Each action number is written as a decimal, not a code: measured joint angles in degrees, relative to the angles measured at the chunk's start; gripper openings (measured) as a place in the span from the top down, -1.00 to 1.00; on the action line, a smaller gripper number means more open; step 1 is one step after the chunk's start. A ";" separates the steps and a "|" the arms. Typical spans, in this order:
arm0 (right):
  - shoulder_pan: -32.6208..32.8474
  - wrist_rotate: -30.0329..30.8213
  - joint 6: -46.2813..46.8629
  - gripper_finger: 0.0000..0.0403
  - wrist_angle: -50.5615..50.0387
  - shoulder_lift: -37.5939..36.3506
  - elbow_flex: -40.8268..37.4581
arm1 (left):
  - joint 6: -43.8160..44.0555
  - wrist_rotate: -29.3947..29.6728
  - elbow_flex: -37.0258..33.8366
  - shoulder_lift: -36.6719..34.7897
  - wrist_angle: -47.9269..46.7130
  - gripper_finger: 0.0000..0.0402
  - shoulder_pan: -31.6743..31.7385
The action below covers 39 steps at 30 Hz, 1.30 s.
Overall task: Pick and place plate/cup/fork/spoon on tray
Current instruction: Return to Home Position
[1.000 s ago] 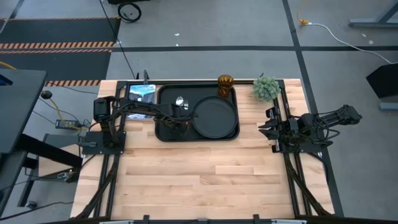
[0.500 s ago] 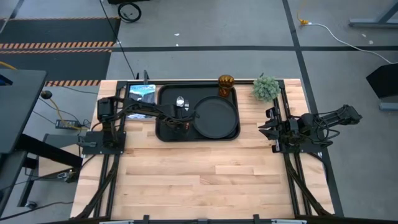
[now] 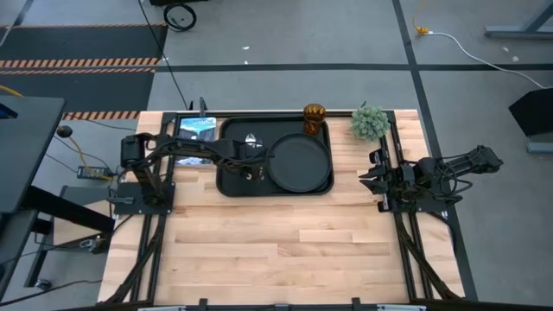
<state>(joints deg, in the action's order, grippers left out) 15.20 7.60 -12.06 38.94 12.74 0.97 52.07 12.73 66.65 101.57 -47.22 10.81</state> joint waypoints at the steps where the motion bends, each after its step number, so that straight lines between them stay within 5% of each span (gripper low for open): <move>1: 0.00 0.00 0.01 0.75 0.00 0.02 0.00 | 0.00 0.01 0.00 -0.10 0.11 0.74 0.00; 11: -0.01 -0.01 -2.11 0.75 -0.10 -0.03 0.00 | -7.49 -5.14 1.91 -1.65 4.58 0.74 -1.61; 19: -0.01 -0.02 -1.75 0.75 -2.49 -2.07 0.04 | -34.05 -3.40 11.47 -6.05 14.17 0.84 -6.50; 29: -1.53 0.23 6.47 0.75 -12.93 -2.03 0.02 | -56.34 -1.68 12.17 -7.68 26.17 0.95 -7.87; 39: -1.79 12.79 19.63 0.75 -29.51 -6.99 0.02 | -71.51 -2.01 12.17 -7.68 28.33 0.94 -7.78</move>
<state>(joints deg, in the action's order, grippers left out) 13.41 20.38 7.57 9.42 5.75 0.99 -19.43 10.72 78.83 93.89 -18.89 3.03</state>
